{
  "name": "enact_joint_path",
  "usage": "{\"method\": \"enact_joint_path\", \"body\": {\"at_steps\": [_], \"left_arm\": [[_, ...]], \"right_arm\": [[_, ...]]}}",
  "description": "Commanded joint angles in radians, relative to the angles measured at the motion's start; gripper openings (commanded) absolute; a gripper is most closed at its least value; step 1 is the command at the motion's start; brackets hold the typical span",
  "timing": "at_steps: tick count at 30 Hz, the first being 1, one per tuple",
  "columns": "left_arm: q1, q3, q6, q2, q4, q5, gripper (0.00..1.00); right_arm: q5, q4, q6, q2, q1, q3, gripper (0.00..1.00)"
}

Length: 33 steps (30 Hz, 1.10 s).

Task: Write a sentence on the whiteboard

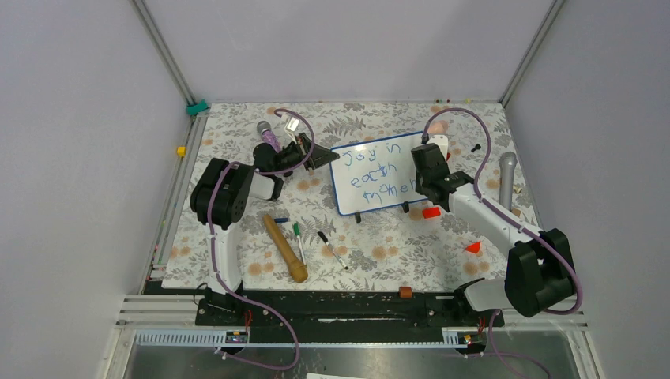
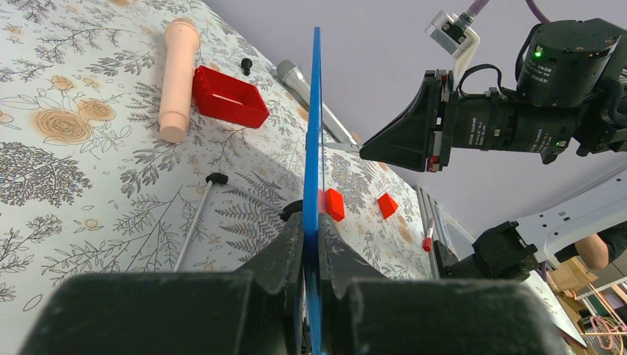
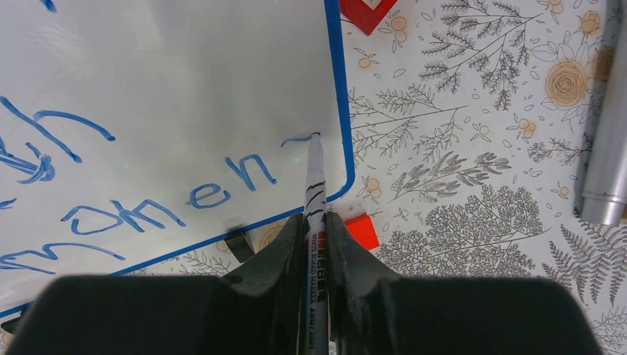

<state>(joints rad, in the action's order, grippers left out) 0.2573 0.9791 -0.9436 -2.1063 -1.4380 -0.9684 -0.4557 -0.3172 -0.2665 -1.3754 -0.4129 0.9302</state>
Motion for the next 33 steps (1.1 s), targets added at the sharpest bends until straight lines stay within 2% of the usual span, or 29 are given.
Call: {"method": "enact_joint_path", "body": {"at_steps": [1, 14, 33], "left_arm": [[0.009, -0.014, 0.089, 0.012, -0.038, -0.048, 0.00], [0.009, -0.011, 0.089, 0.011, -0.038, -0.048, 0.00], [0.010, -0.013, 0.091, 0.012, -0.038, -0.049, 0.00]], "right_arm": [[-0.033, 0.009, -0.008, 0.021, 0.011, 0.032, 0.00], [0.022, 0.037, 0.003, 0.020, 0.013, 0.066, 0.00], [0.070, 0.005, -0.012, 0.035, 0.013, -0.031, 0.00]]}}
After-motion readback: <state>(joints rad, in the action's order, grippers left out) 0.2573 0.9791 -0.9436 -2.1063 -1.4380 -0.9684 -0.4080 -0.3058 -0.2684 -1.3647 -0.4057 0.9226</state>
